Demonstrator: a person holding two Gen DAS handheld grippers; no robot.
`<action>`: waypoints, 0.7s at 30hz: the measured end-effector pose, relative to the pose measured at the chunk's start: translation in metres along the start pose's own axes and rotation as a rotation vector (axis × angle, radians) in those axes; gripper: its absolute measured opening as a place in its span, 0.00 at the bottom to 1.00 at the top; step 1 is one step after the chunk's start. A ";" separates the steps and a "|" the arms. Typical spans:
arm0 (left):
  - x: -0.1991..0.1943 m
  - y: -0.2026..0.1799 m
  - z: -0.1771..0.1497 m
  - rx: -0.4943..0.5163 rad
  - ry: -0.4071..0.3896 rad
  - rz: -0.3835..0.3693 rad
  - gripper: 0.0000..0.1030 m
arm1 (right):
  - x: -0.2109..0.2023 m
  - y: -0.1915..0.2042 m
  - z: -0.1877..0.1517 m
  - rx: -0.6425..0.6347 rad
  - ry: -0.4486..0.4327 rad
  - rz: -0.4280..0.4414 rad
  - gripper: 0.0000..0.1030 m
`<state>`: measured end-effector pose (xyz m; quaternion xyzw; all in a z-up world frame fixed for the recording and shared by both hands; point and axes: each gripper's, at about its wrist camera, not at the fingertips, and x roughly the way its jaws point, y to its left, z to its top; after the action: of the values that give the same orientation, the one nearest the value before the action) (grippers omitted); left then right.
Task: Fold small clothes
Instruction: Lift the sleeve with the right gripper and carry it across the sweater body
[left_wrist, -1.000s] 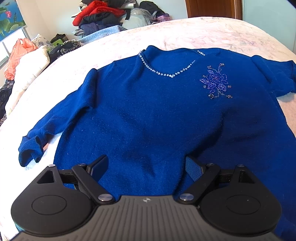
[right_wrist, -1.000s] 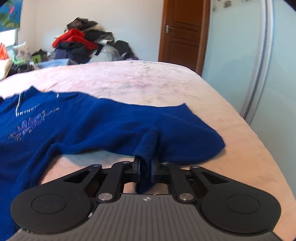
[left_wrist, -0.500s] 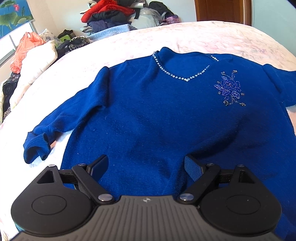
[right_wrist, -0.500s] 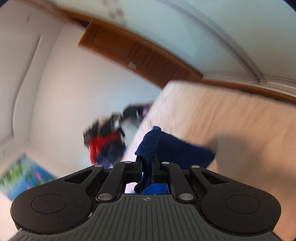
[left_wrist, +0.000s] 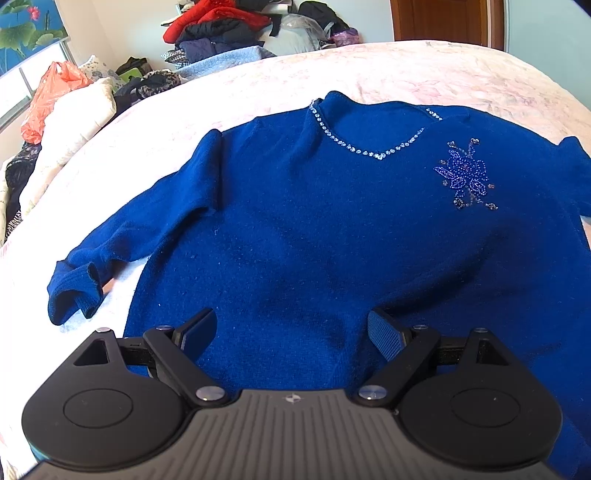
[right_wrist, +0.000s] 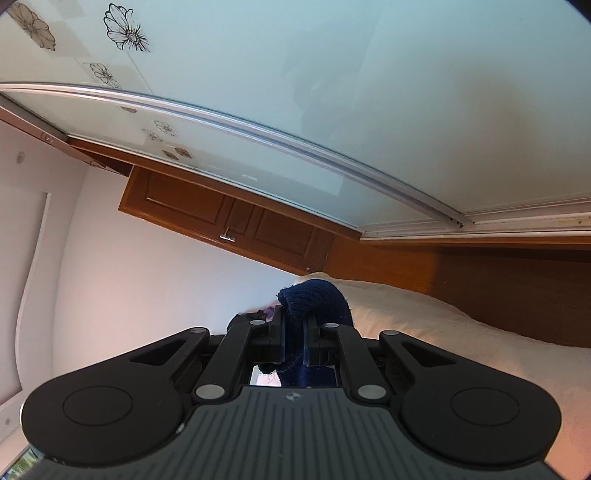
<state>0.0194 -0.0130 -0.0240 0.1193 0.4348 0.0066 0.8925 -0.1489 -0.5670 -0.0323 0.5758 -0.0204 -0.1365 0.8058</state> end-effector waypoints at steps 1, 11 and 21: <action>0.001 0.000 0.000 -0.001 0.001 -0.001 0.87 | -0.001 0.007 -0.004 -0.021 0.011 0.007 0.11; 0.002 0.005 -0.001 -0.012 -0.002 -0.004 0.87 | 0.049 0.063 -0.091 -0.145 0.237 0.130 0.11; 0.001 0.009 -0.002 -0.019 -0.007 -0.006 0.87 | 0.112 0.097 -0.193 -0.219 0.502 0.192 0.11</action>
<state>0.0190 -0.0039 -0.0237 0.1096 0.4319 0.0077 0.8952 0.0142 -0.3867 -0.0207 0.4966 0.1400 0.0857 0.8523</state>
